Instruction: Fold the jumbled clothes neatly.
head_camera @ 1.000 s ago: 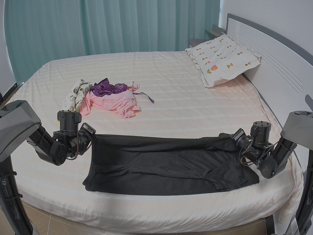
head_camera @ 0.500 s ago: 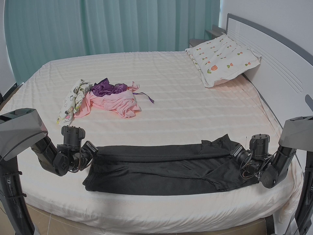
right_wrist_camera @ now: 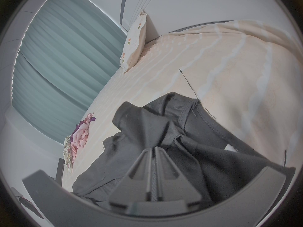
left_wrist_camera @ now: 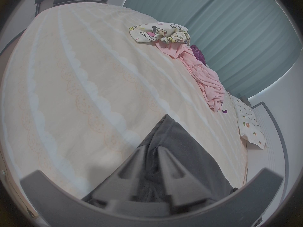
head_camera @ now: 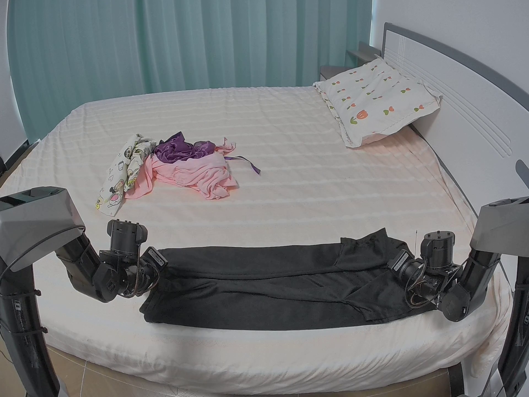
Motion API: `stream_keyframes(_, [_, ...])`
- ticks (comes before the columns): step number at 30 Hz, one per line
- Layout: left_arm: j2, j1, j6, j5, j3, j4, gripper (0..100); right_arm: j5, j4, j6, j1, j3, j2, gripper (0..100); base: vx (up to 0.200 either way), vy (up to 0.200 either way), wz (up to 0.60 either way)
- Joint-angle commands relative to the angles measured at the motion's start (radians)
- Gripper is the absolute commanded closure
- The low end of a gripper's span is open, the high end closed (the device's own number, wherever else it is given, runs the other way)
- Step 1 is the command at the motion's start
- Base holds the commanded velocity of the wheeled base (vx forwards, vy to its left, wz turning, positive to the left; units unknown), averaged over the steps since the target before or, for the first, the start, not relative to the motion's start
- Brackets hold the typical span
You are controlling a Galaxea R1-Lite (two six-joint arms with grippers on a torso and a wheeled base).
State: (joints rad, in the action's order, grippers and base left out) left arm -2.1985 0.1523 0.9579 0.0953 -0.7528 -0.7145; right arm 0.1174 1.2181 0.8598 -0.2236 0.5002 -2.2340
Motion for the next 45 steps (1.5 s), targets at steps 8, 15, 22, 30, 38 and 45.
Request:
stream_keyframes(8, [0.019,0.0,-0.005,0.001,0.023,0.0,0,0.001,0.001,0.001,0.01,-0.014,0.057,0,0.0,0.0,0.0])
stream_keyframes(15, [0.125,-0.02,-0.002,-0.003,0.055,0.004,0,-0.002,-0.006,0.001,0.053,-0.031,0.128,0,0.0,0.0,0.0])
stream_keyframes(22, [0.258,-0.051,-0.027,-0.141,0.043,0.101,0,-0.024,0.008,0.038,0.098,-0.075,0.136,0,0.0,0.0,0.0])
stream_keyframes(30, [0.255,-0.043,-0.117,-0.195,0.046,0.161,0,-0.127,-0.005,0.027,0.141,0.02,0.129,0,0.0,0.0,0.0])
stream_keyframes(38, [0.258,-0.042,-0.116,-0.195,0.058,0.162,0,-0.318,-0.037,-0.142,0.153,0.118,0.033,0,0.0,0.0,0.0])
stream_keyframes(45, [0.258,-0.036,-0.113,-0.195,0.07,0.162,0,-0.404,-0.068,-0.22,0.168,0.205,-0.047,0,0.0,0.0,0.0])
